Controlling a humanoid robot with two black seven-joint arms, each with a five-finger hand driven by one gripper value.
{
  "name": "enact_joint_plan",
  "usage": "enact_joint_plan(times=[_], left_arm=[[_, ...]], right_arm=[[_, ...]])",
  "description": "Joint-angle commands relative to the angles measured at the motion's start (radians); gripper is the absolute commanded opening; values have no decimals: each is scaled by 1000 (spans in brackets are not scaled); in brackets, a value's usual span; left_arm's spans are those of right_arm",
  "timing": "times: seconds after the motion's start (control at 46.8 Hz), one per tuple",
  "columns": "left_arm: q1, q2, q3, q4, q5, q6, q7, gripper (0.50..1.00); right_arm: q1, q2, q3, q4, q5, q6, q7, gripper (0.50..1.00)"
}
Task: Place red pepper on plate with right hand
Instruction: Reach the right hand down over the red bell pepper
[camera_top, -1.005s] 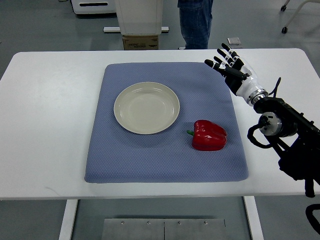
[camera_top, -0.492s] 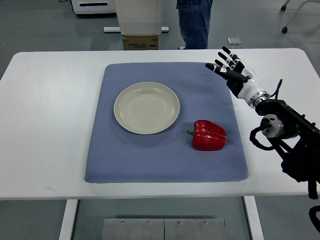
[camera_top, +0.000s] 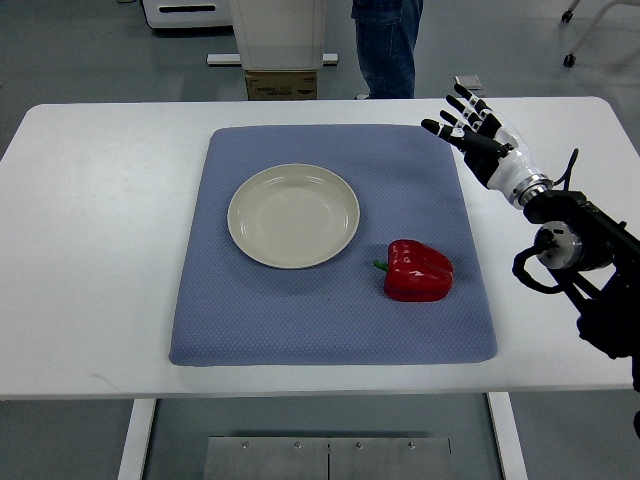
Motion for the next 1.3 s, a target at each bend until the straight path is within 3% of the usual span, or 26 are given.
enact_joint_plan(times=[0.0,0.321,0.684,0.919,1.283], left_arm=[[0,0,0,0,0,1,0,1000],[0,0,0,0,0,1,0,1000],[0,0,0,0,0,-1,0,1000],[0,0,0,0,0,-1,0,1000],[0,0,0,0,0,-1,0,1000]], right_arm=[[23,-50,-73,25,0,22,0,991],[146,-284,-453,205,-3,25,70,987],[295,-441,-708,415,-112,88,113,987],[355,-481,-820,504,-230,90,138,979],[464,-478,-995,515,-262,36,165,933]])
